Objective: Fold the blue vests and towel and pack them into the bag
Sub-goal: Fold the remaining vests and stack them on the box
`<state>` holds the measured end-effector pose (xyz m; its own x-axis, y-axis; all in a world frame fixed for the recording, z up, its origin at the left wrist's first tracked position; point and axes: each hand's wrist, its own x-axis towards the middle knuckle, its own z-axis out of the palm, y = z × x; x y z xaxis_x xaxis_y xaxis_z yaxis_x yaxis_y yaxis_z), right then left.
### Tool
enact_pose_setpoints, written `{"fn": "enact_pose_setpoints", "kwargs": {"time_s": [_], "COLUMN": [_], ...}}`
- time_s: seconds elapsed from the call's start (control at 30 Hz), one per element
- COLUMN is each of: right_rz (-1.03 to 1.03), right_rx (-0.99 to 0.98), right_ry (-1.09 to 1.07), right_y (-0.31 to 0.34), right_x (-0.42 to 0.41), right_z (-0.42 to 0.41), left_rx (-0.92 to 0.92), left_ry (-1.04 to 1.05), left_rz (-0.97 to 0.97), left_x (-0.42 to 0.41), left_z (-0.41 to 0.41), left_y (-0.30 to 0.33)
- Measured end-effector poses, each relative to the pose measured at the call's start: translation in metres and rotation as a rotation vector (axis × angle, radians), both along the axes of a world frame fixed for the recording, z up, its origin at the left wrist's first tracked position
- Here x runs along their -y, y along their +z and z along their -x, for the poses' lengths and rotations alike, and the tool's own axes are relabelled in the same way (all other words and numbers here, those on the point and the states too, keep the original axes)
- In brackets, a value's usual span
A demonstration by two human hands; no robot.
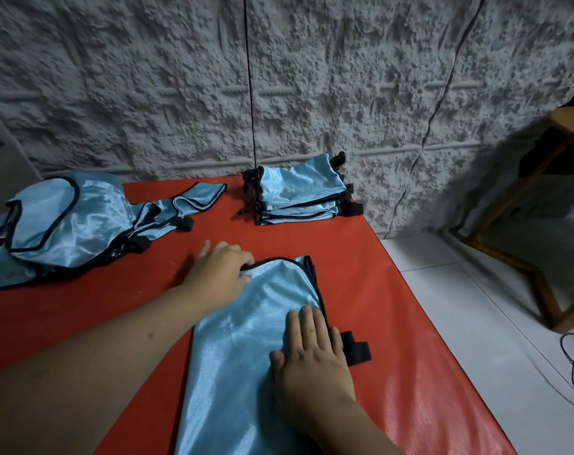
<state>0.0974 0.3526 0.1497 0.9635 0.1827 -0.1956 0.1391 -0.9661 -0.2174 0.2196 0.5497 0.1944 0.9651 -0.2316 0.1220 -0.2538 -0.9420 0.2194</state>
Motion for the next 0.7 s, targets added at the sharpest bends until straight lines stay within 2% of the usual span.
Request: {"fn": "enact_pose_setpoints", "kwargs": {"time_s": [0.1,0.2,0.37,0.43,0.53,0.6,0.7], "right_rz": [-0.011,-0.008,0.006,0.036,0.043,0.026,0.0], "right_rx": [0.027,0.021,0.046,0.025,0.022,0.017,0.022], "right_ry": [0.006,0.015,-0.037,0.048,0.104,0.063,0.039], "right_y": [0.002,0.003,-0.011,-0.013,-0.003,0.002,0.003], "right_x": [0.0,0.0,-0.005,-0.008,-0.001,-0.002,-0.004], "right_z": [0.0,-0.001,-0.001,0.002,0.001,-0.001,0.002], "left_rx": [0.105,0.107,0.039,0.014,-0.029,-0.104,-0.242], "left_ry": [-0.177,-0.328,-0.499,-0.459,-0.194,-0.034,0.026], "left_rz": [0.087,0.165,0.058,0.069,0.118,-0.032,-0.208], "left_x": [-0.008,-0.014,-0.004,-0.004,0.004,0.014,0.032], "left_z": [0.02,0.047,0.089,0.094,0.083,0.065,0.039], "left_y": [0.0,0.002,0.014,0.012,0.013,0.018,0.023]}}
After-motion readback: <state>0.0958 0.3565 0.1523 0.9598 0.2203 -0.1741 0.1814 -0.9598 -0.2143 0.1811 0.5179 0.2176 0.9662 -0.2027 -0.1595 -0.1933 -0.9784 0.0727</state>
